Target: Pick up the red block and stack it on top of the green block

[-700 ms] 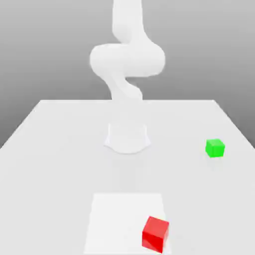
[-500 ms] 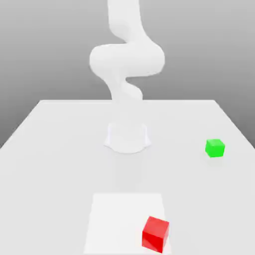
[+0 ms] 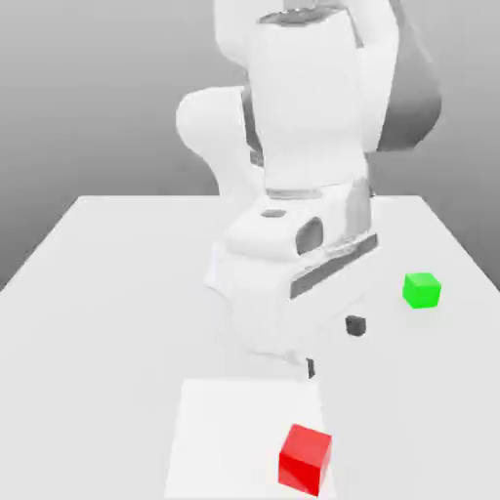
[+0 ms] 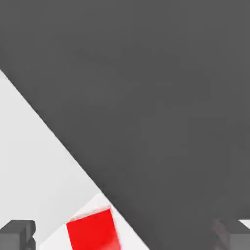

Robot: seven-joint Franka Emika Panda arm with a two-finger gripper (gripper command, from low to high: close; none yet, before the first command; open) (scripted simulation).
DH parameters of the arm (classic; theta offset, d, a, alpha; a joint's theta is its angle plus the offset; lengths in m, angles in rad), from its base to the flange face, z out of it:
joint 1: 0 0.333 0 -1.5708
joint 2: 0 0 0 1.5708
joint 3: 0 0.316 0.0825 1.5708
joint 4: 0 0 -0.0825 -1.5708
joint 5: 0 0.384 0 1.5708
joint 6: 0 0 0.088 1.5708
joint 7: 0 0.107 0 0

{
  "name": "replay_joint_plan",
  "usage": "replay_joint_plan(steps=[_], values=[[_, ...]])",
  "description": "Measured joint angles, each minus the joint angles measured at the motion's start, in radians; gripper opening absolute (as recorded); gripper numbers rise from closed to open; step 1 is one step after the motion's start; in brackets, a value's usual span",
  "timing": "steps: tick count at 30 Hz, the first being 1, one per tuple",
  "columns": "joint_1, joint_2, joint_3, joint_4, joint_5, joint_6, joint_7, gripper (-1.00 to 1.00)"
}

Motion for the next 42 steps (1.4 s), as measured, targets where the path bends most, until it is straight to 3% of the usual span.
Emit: replay_joint_plan(steps=[4, 9, 10, 17, 22, 28, 34, 42], values=[[0.001, 0.127, 0.002, -0.027, -0.068, 0.064, -0.091, 0.0], [-0.037, 0.305, 0.053, -0.008, -0.025, 0.204, -0.153, 0.0], [-0.043, 0.325, 0.06, -0.005, -0.018, 0.22, -0.158, -1.0], [-0.042, 0.321, 0.059, -0.006, -0.021, 0.215, -0.157, -1.0], [-0.014, 0.164, 0.025, -0.034, -0.086, 0.087, -0.109, -1.0], [0.1, 0.059, 0.185, -0.125, -0.008, 0.061, -0.19, -1.0], [0.313, -0.05, 0.318, -0.223, 0.066, 0.05, -0.273, -1.0], [0.541, -0.205, 0.452, -0.355, 0.088, 0.042, -0.326, -1.0]])
